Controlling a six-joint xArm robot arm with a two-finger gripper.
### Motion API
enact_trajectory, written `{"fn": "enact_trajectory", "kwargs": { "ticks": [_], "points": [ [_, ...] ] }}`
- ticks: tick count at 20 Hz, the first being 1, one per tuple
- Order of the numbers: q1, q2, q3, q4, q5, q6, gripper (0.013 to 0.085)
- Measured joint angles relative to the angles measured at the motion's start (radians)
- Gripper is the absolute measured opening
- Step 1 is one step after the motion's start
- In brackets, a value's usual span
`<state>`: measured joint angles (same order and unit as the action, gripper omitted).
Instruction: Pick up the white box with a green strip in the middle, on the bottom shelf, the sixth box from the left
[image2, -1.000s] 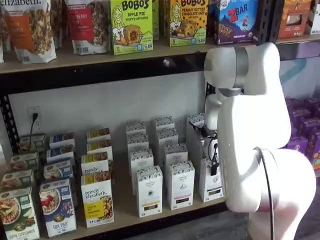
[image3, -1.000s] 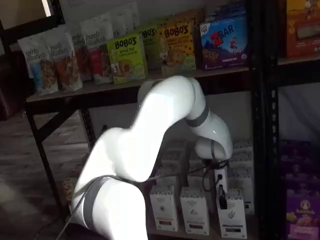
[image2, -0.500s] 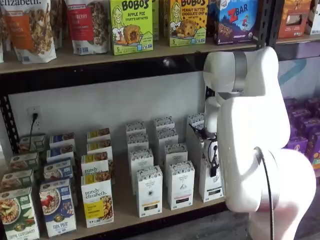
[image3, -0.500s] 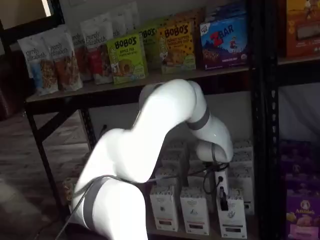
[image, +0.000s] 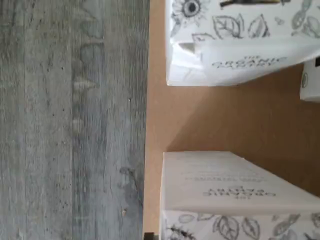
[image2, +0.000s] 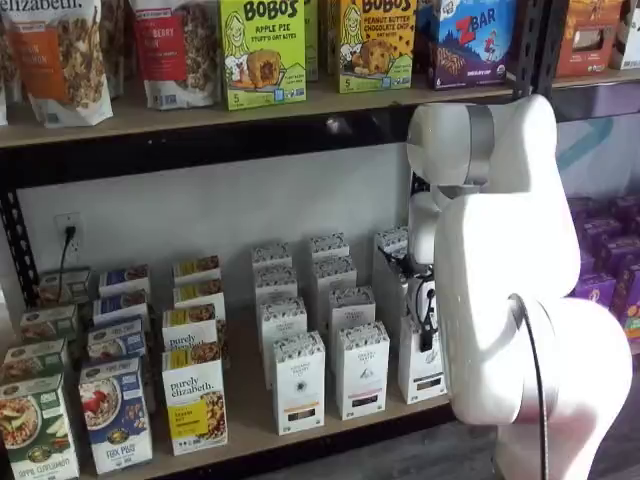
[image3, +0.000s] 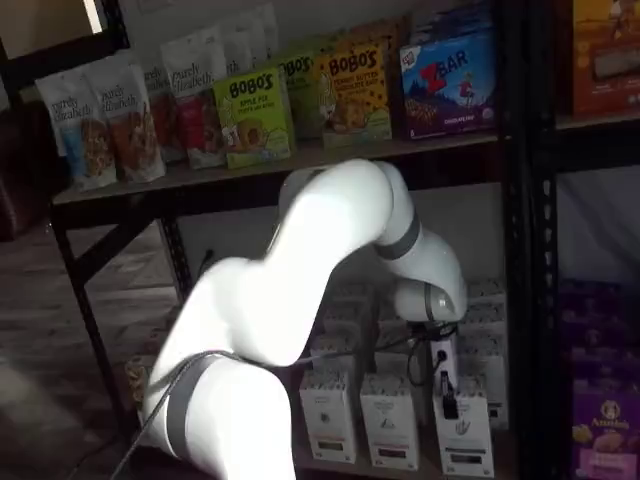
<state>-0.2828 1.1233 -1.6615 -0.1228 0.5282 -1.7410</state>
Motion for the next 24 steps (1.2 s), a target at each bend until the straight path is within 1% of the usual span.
{"fn": "enact_trajectory", "kwargs": {
  "ticks": [3,5,6,7,8,9,11,15,17,18,24],
  "points": [
    [0.001,0.0,-0.002,-0.011,0.007,0.01,0.069],
    [0.002,-0.002,-0.002,-0.02,0.012,0.019,0.061],
    [0.002,-0.004,-0.002,-0.021,0.015,0.02,0.061],
    [0.002,-0.006,0.0,-0.02,0.016,0.018,0.057],
    [0.002,-0.008,0.003,-0.018,0.017,0.017,0.057],
    [0.001,-0.011,0.005,-0.017,0.018,0.015,0.053],
    [0.0,-0.017,0.013,-0.02,0.016,0.017,0.053],
    [-0.002,-0.036,0.048,-0.047,-0.01,0.04,0.053],
    [-0.002,-0.05,0.075,-0.075,-0.025,0.065,0.053],
    [-0.001,-0.056,0.088,-0.08,-0.032,0.071,0.053],
    [0.003,-0.106,0.18,-0.082,-0.079,0.08,0.053]
  ]
}}
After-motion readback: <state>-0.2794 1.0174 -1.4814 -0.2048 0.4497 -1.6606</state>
